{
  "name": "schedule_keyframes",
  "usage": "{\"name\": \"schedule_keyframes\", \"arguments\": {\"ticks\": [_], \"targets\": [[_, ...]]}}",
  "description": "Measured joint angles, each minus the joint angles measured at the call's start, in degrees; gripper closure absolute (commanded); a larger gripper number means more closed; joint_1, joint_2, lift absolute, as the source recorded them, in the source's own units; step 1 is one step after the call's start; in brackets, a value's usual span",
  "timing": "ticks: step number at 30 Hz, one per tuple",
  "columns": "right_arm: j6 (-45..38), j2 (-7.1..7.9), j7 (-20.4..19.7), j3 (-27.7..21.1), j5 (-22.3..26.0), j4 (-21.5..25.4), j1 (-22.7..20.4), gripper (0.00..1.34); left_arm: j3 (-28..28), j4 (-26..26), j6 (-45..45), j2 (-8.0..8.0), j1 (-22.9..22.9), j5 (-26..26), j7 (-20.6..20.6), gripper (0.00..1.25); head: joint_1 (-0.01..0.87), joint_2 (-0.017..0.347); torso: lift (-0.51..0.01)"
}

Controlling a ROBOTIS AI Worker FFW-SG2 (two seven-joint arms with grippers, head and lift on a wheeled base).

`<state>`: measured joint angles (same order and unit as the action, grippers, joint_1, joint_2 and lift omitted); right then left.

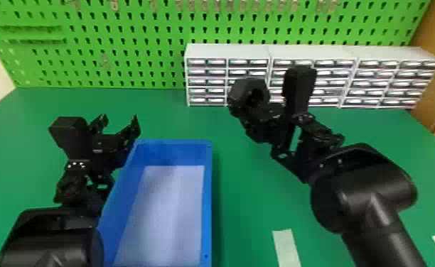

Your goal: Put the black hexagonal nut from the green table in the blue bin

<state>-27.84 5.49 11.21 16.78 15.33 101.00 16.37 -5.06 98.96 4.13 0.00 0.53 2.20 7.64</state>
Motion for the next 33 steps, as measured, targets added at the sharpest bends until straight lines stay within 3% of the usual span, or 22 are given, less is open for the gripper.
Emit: {"name": "schedule_keyframes", "arguments": {"ticks": [33], "targets": [[-0.37, 1.81, 2.29, 15.83, 13.76, -8.72, 7.08, 1.12, -0.5, 0.0, 0.0, 0.0, 0.01, -0.13, 0.0, 0.51, 0.686, 0.051, -0.097]]}}
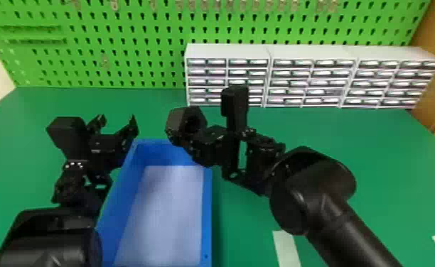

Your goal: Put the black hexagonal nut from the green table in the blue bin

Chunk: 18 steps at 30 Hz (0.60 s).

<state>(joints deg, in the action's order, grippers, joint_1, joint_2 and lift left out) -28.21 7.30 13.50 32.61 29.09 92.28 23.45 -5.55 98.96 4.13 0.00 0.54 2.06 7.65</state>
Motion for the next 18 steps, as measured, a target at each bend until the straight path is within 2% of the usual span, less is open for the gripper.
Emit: {"name": "schedule_keyframes", "arguments": {"ticks": [18], "targets": [[-0.14, -0.13, 1.8, 5.9, 3.92, -3.7, 2.07, 1.12, -0.18, 0.0, 0.0, 0.0, 0.25, -0.04, 0.0, 0.51, 0.686, 0.051, -0.097]]}}
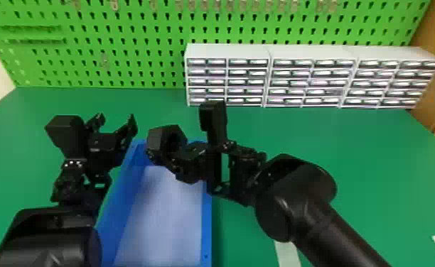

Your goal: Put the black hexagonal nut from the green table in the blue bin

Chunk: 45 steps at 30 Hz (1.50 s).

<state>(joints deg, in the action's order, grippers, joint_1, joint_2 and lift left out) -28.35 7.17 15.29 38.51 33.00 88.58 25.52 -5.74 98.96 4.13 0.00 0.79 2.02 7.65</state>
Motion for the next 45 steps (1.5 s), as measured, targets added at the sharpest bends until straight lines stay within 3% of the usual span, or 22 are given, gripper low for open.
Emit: {"name": "schedule_keyframes", "arguments": {"ticks": [5, 10, 16, 36, 45], "targets": [[-0.48, 0.02, 0.0, 0.71, 0.35, -0.28, 0.11, 1.06, -0.09, 0.0, 0.0, 0.0, 0.0, 0.0, 0.0, 0.51, 0.686, 0.051, -0.097], [-1.5, 0.01, 0.0, 0.76, 0.6, -0.61, 0.07, 0.7, -0.08, 0.0, -0.07, 0.0, 0.0, 0.0, 0.0, 0.51, 0.686, 0.051, -0.097], [-1.94, 0.02, 0.0, 0.23, 0.87, -0.73, -0.28, 0.51, -0.18, 0.0, -0.09, 0.0, 0.0, 0.0, 0.0, 0.51, 0.686, 0.051, -0.097], [-2.96, -0.58, 0.0, -4.23, -0.33, -0.78, -0.73, 0.49, -0.16, 0.0, -0.18, 0.0, -0.25, 0.06, 0.0, 0.51, 0.686, 0.051, -0.097], [-2.09, -1.27, 0.0, -11.07, -4.01, -0.12, -1.7, 0.49, -0.3, 0.0, -0.26, 0.0, -0.55, 0.09, 0.0, 0.51, 0.686, 0.051, -0.097]]}}
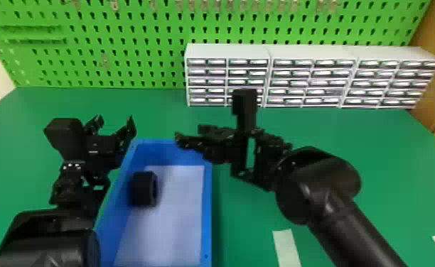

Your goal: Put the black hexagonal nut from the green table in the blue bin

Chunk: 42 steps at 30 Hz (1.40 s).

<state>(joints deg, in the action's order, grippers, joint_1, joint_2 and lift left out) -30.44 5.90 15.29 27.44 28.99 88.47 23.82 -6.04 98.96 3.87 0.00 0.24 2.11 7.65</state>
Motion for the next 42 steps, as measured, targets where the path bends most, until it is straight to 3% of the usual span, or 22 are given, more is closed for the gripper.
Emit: {"name": "schedule_keyframes", "arguments": {"ticks": [10, 27, 42], "targets": [[0.73, -0.83, 0.0, -10.3, -4.89, 2.3, -1.65, 0.49, 0.05, 0.0, 0.0, 0.0, -0.17, 0.0, 0.0, 0.51, 0.686, 0.051, -0.097], [1.3, -1.59, -0.25, -22.16, -11.34, 6.79, -4.48, 0.49, 0.36, 0.0, 0.0, 0.0, -0.3, 0.0, 0.0, 0.51, 0.686, 0.051, -0.097], [7.69, -2.96, -9.25, -30.19, -16.55, 12.57, -9.43, 0.48, 0.51, 0.0, 0.0, 0.0, -0.46, 0.12, 0.0, 0.51, 0.686, 0.051, -0.097]]}}
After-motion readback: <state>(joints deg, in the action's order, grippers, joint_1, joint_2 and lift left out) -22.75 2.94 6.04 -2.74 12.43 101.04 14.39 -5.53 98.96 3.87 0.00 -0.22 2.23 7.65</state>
